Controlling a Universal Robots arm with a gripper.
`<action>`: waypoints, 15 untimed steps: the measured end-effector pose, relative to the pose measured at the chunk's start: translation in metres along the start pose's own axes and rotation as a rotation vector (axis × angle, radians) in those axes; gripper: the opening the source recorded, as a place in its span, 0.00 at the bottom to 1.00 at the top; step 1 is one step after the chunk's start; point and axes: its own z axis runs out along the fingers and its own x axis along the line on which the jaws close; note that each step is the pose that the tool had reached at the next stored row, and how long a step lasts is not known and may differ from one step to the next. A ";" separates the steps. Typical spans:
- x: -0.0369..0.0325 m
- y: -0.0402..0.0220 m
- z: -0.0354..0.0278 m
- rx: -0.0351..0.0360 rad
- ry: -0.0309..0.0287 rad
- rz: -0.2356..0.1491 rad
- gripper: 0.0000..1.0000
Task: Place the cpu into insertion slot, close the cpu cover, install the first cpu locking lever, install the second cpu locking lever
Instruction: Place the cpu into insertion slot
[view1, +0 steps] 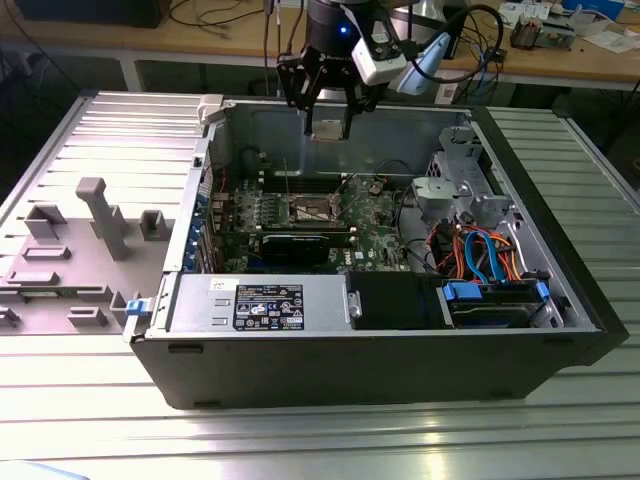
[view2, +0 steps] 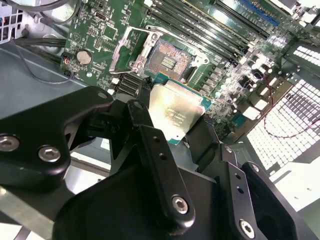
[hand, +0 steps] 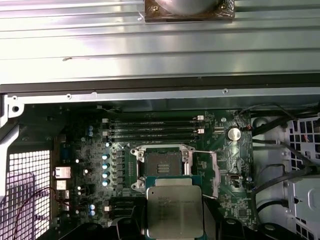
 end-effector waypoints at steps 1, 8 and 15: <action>0.0000 0.0000 0.0001 0.0000 0.0000 0.000 0.55; -0.0001 -0.0003 0.0058 0.0000 0.0000 0.000 0.55; -0.0002 -0.0004 0.0098 0.0000 0.0000 0.000 0.55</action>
